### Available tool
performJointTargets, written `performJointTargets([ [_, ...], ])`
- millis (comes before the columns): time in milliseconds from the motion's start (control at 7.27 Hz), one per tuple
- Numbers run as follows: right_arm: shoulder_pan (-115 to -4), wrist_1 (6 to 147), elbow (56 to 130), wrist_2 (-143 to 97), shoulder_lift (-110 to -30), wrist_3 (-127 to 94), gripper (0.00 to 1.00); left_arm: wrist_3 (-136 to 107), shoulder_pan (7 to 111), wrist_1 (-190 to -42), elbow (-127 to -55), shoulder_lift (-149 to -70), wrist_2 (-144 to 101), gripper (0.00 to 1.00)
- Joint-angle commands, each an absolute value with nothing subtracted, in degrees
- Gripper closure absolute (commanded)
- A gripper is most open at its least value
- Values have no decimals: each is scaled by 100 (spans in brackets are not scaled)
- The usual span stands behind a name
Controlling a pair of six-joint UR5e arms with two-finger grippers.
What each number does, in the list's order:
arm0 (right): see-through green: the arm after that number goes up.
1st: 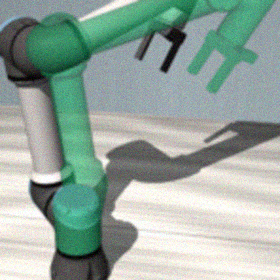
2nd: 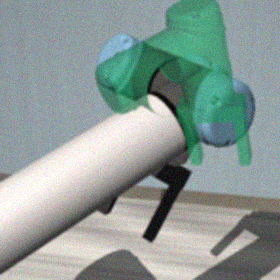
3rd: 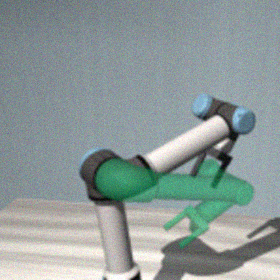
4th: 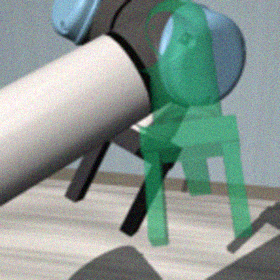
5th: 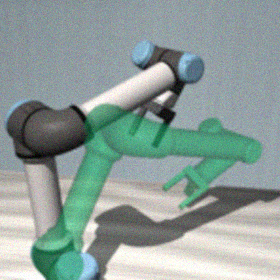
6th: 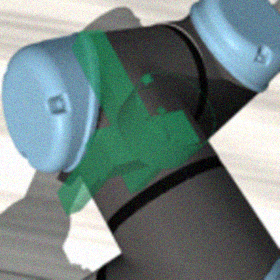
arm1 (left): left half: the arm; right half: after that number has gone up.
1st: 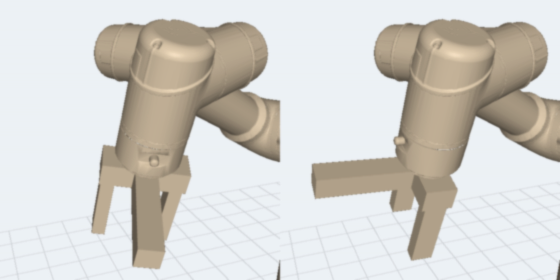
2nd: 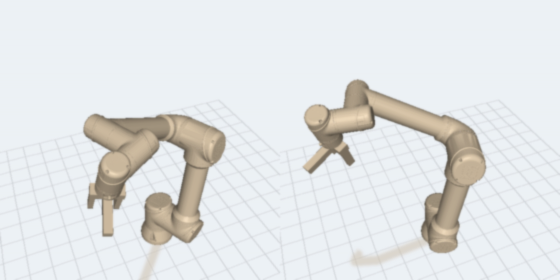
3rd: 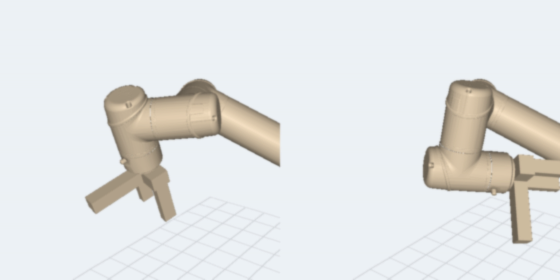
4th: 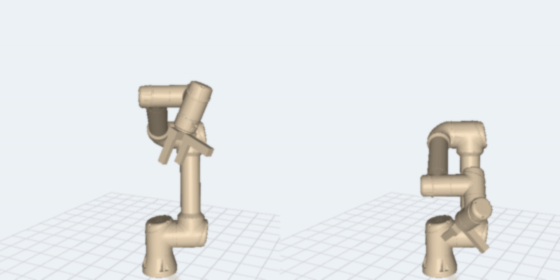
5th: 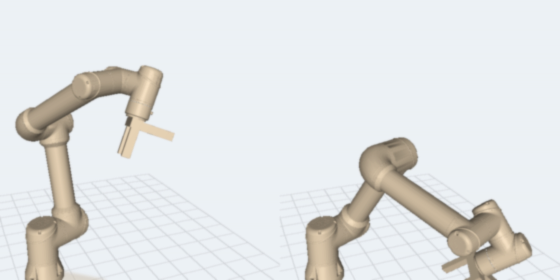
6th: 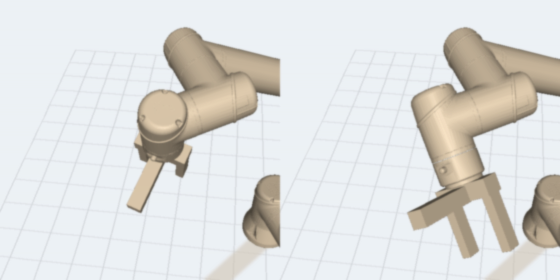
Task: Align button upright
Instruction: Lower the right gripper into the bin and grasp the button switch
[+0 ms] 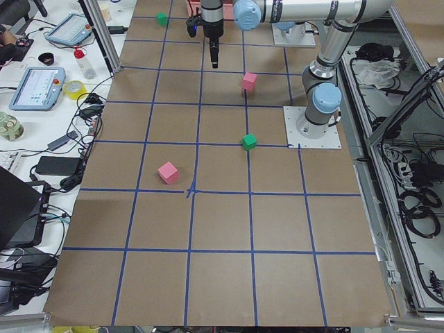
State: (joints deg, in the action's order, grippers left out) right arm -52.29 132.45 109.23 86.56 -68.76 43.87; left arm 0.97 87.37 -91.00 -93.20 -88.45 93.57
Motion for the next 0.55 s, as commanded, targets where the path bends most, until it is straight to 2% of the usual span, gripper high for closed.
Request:
performJointTargets([
  [0, -5229, 13324, 10942, 8657, -6724, 4386, 0, 97, 8754, -9132, -9272, -8842, 9194, 0],
  [412, -5229, 13324, 10960, 8701, -6706, 4395, 0, 105, 8684, -9141, -9325, -8885, 9202, 0],
])
